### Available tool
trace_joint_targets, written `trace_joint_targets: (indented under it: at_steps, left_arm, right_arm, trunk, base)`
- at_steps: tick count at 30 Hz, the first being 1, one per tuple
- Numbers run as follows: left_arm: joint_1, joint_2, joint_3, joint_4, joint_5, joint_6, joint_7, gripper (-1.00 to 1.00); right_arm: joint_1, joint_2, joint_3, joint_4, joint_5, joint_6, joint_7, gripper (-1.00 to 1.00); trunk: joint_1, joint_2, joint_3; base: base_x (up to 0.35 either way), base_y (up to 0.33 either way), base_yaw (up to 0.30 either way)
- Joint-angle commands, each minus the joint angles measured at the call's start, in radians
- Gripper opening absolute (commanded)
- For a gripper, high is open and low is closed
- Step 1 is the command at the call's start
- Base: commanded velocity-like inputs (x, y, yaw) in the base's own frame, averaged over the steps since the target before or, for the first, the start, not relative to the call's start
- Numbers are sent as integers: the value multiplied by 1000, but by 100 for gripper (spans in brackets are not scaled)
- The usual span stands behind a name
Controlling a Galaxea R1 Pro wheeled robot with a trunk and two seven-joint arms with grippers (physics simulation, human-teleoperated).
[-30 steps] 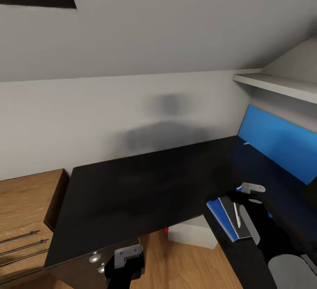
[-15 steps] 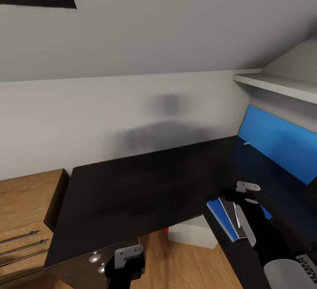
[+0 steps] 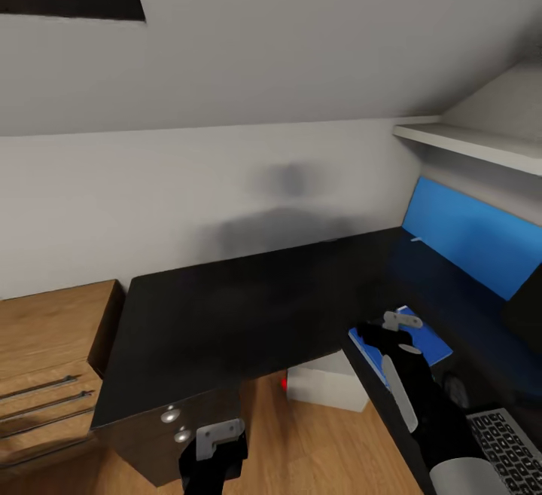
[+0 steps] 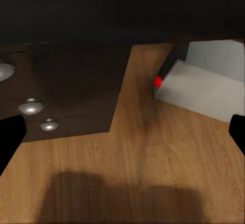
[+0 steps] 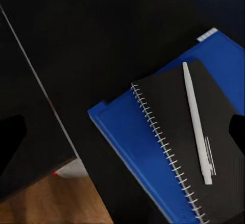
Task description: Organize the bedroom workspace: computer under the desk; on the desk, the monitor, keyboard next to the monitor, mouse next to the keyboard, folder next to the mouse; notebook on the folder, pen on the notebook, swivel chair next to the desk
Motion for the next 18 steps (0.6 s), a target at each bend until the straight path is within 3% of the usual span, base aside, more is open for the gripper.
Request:
trace_joint_targets:
  at_steps: [1, 18]
  left_arm:
    - [-2, 1, -2, -1, 6, -5, 4, 100]
    - [-2, 3, 3, -1, 7, -5, 4, 100]
  right_arm:
    - [1, 1, 4, -6, -10, 3, -8, 100]
    - [15, 6, 15, -29, -7, -4, -11, 100]
  trunk:
    - [0, -2, -2]
    - [0, -2, -2]
  base:
    - [-323, 0, 0]
    - [-334, 0, 0]
